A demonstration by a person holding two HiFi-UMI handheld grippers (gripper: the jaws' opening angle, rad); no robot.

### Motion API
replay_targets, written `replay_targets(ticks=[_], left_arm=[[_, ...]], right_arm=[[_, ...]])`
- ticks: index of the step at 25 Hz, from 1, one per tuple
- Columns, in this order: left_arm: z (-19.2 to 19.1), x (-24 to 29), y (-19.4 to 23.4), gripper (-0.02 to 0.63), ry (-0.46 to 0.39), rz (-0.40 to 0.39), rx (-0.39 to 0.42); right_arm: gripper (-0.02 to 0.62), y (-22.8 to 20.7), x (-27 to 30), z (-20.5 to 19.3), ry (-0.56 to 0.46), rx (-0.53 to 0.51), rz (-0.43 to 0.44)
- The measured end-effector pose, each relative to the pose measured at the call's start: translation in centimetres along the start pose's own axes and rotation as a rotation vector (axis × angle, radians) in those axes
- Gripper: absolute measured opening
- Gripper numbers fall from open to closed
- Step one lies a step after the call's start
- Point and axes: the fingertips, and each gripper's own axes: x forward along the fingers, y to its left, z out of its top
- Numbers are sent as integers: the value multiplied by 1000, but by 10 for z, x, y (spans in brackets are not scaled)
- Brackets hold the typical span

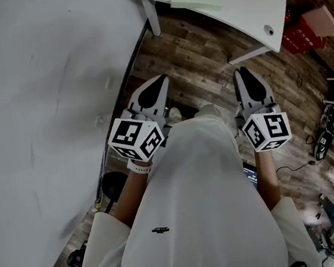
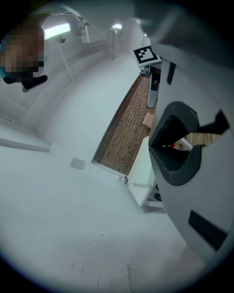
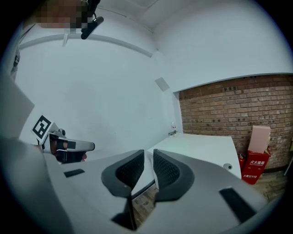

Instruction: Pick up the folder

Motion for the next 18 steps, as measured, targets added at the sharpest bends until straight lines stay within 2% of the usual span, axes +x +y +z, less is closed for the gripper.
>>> replay_targets(ticks=[6, 11, 18], left_arm=[[13, 17, 17, 20, 8, -6, -8], [14, 46, 28, 20, 11, -6, 10], [40, 101, 45, 21, 30, 52, 62]], right_arm=[[64, -8, 19, 5, 24, 14, -26], [48, -32, 41, 3, 22, -9, -83], [80, -75, 85, 26, 17, 25, -55]])
